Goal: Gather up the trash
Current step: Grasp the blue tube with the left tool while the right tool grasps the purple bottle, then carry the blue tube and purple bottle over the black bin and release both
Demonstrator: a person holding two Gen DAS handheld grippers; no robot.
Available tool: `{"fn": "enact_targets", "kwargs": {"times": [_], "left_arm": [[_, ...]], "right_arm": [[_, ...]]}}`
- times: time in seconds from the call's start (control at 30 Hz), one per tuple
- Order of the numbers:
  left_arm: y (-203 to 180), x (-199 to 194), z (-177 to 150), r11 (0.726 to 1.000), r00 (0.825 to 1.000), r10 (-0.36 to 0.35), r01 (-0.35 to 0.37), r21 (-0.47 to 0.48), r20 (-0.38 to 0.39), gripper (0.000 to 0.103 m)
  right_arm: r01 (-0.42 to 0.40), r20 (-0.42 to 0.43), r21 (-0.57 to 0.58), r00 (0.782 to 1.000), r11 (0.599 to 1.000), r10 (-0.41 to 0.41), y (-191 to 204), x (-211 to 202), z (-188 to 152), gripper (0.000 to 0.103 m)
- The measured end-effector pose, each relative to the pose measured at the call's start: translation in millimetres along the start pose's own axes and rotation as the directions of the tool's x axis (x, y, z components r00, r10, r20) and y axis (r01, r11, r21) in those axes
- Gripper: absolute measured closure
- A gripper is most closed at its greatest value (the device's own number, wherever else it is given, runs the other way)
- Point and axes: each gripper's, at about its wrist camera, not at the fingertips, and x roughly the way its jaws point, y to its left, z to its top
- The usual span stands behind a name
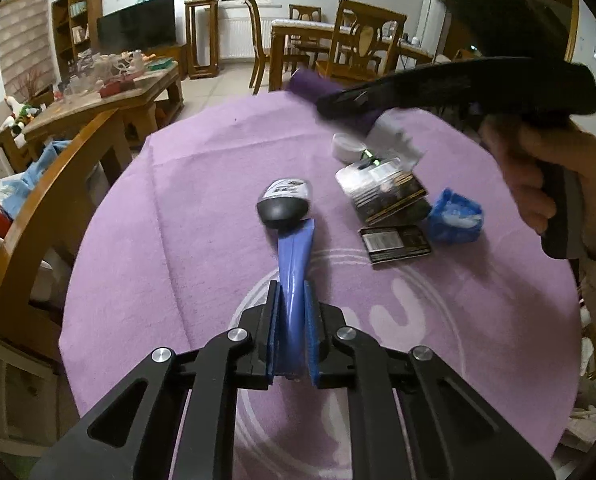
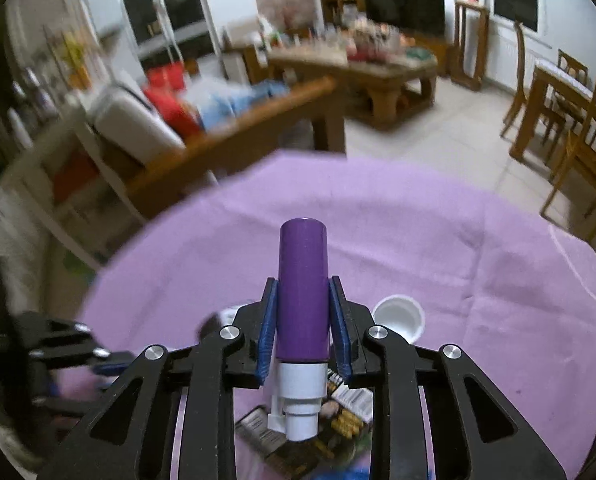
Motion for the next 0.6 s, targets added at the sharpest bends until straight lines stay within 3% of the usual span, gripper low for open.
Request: {"fn": "enact_targets", "kwargs": {"times": [0.1,0.17,0.27,0.6], "left_arm": [[2.0,-15.2,0.0,0.998,0.998,-0.055,0.056,-0.024,0.043,0.091],[1.3,-28.4,2.9,0.992,0.989,-0.111,0.116,-0.045,0.100,0.091],[-5.5,-40.0,12.8,0.988,0.977,-0.140,0.149,-0.046,0.163,0.091],[-80.2,-28.7,62.3,0.969,0.934,-0.240,0.248,0.006,0.264,0.091]], "right_arm": [[-0.038,0.117,0.042,0.993,0.998,0.033,-11.9,-44.6,-10.2,0.078],[-0.050,0.190,0.089,0.981,0.995,0.032,-25.6,-74.4,-20.6,0.078],[-0.061,0.269,0.161,0.963,0.985,0.016,-51.7,-109.9,-40.5,0.078],[0.024,0.407,0.376,0.894,0.926,-0.189,-153.6,-221.8,-123.7,0.078]]}}
